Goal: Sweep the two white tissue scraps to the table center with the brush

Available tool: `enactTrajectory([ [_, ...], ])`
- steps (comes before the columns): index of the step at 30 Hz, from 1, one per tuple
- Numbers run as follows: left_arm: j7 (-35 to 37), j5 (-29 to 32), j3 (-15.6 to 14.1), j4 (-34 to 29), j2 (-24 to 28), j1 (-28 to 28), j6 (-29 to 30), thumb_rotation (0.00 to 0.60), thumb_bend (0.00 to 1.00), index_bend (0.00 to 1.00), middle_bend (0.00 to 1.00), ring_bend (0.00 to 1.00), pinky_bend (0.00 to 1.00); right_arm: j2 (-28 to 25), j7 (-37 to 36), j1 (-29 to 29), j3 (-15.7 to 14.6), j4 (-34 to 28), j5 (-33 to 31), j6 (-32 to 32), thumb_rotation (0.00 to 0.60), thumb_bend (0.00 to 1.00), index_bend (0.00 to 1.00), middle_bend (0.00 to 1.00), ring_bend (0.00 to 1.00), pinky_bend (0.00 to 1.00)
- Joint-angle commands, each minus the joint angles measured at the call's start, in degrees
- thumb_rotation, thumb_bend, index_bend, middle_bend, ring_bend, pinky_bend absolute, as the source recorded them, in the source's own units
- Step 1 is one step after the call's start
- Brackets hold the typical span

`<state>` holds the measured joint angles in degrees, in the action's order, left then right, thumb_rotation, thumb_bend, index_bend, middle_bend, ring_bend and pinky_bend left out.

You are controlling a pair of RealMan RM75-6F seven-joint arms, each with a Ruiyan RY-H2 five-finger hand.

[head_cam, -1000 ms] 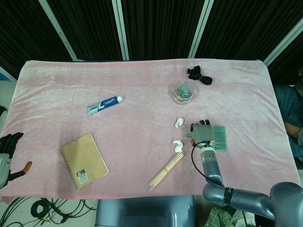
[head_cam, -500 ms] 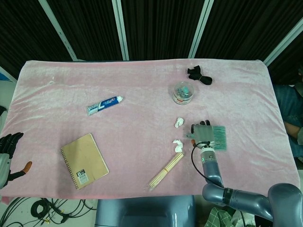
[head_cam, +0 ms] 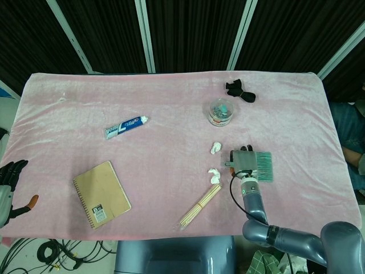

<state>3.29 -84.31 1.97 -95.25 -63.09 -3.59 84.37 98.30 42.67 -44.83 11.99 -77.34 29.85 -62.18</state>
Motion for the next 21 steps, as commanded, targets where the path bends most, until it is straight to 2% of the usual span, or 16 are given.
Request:
enactTrajectory([
  [1, 0.0, 0.0, 0.0, 0.0, 0.0, 0.0, -0.1, 0.6, 0.3, 0.08, 0.09, 0.0, 0.08, -0.1, 0.1, 0.0, 0.1, -0.1, -0.2, 0.3, 0.6, 0.3, 0.52, 0.47, 0.23, 0.12],
  [6, -0.1, 0.0, 0.0, 0.0, 0.0, 0.0, -0.1, 0.6, 0.3, 0.08, 0.09, 0.0, 0.08, -0.5, 0.3, 0.0, 0.4, -0.7, -0.7, 0.9, 0.6, 0.35, 0.54, 0.49, 0.24, 0.12],
  [15, 0.0, 0.1, -0.1, -0.1, 0.1, 0.0, -0.2, 0.6, 0.3, 0.08, 0.09, 0.0, 0.1, -1.2, -0.5, 0.1, 1.0, -2.0, 0.2, 0.7, 0.6, 0.35, 0.56, 0.52, 0.25, 0.12],
  [21, 0.1, 0.1, -0.1, -0.2, 0.1, -0.1, -0.2, 0.6, 0.3, 0.08, 0.09, 0.0, 0.1, -2.3, -4.3, 0.8, 2.7, -4.4, 3.0, -0.3, 0.6, 0.34, 0.59, 0.53, 0.26, 0.12],
])
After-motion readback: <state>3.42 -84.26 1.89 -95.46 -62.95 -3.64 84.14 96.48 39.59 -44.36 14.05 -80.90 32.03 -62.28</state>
